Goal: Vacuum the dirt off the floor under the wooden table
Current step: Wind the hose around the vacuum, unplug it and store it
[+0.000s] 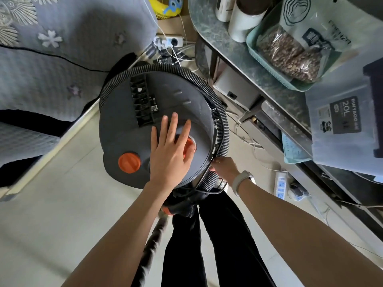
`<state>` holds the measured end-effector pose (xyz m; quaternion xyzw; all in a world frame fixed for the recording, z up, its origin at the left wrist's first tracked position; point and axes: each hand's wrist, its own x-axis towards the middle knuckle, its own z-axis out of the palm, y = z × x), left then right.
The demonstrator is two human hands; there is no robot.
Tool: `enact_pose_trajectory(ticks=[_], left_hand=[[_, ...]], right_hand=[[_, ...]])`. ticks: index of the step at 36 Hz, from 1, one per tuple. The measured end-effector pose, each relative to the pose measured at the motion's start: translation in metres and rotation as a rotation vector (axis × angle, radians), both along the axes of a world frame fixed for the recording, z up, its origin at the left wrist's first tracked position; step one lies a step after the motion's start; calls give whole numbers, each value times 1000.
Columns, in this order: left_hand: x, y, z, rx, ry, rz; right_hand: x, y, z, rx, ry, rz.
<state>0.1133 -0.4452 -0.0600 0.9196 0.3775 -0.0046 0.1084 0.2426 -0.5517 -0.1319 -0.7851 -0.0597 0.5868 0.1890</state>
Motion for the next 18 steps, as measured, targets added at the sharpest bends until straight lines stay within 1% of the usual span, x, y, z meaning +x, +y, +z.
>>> enact_pose_trajectory(ticks=[3, 6, 8, 10, 12, 14, 16, 18], left_hand=[[-4, -4, 7, -30, -33, 32], [-14, -12, 19, -13, -69, 113], [-27, -16, 24, 9, -56, 196], [-41, -18, 26, 8, -11, 307], [-58, -18, 24, -31, 34, 438], [-75, -17, 20, -108, 40, 566], [-89, -16, 14, -220, -20, 671], [-96, -16, 9, -335, -125, 731]], right_hand=[[4, -3, 12, 7, -132, -38], [4, -6, 27, 66, -254, 35], [-1, -6, 42, 204, -387, 95], [-9, -2, 58, 396, -504, 150], [-16, 7, 70, 514, -493, 215], [-22, 19, 77, 558, -391, 275], [-26, 33, 82, 535, -324, 313], [-30, 45, 83, 472, -353, 345]])
